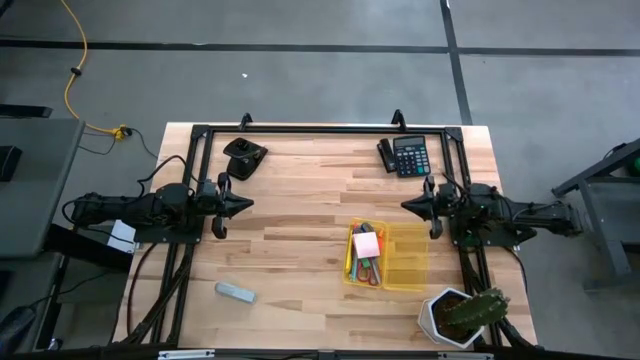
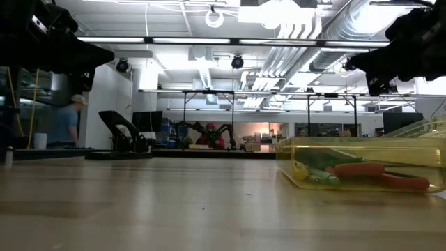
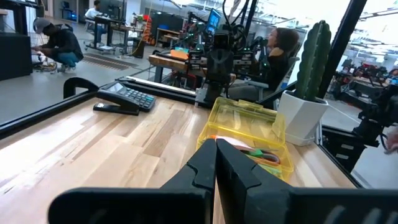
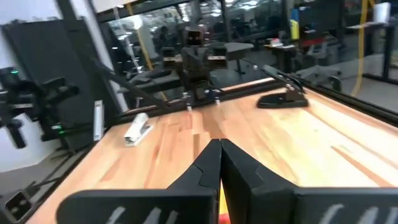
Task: Pack school essentials
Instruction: Return to Home Position
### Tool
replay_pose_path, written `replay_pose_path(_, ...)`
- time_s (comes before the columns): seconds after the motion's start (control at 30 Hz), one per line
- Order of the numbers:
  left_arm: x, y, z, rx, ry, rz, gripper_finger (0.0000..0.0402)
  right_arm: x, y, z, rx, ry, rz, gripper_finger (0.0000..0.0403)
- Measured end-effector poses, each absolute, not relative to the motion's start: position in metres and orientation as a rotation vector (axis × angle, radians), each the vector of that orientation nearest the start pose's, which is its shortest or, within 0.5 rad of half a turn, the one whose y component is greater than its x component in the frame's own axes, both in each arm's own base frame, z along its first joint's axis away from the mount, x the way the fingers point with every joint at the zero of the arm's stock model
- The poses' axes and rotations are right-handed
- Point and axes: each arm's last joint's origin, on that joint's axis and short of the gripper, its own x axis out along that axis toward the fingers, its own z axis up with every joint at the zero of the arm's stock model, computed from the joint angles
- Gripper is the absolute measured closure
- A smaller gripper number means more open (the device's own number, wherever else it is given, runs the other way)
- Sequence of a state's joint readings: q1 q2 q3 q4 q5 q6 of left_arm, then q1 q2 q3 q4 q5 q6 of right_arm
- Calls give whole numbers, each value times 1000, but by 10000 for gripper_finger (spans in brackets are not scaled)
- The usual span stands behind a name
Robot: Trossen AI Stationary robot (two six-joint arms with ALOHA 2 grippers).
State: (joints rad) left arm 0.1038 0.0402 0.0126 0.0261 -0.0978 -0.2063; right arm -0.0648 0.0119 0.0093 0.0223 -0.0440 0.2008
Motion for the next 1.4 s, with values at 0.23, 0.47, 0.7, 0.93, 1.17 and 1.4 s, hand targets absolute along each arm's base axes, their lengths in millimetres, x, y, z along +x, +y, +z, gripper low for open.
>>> replay_pose_path(0.23,99,13,167,-206,-19,201,401,98,-5,167,280,-20,-32,403)
replay_pose_path(0.47,99,13,167,-206,-19,201,401,98,-5,167,377,-21,-31,403)
replay_pose_path(0.7,99,13,167,-206,-19,200,401,98,-5,167,421,-22,-31,402)
replay_pose_path(0.93,99,13,167,-206,-19,200,401,98,-5,167,420,-22,-31,402)
replay_pose_path(1.17,99,13,167,-206,-19,200,401,98,-5,167,421,-22,-31,402)
replay_pose_path(1.4,99,13,167,-206,-19,200,401,98,-5,167,419,-22,-31,402)
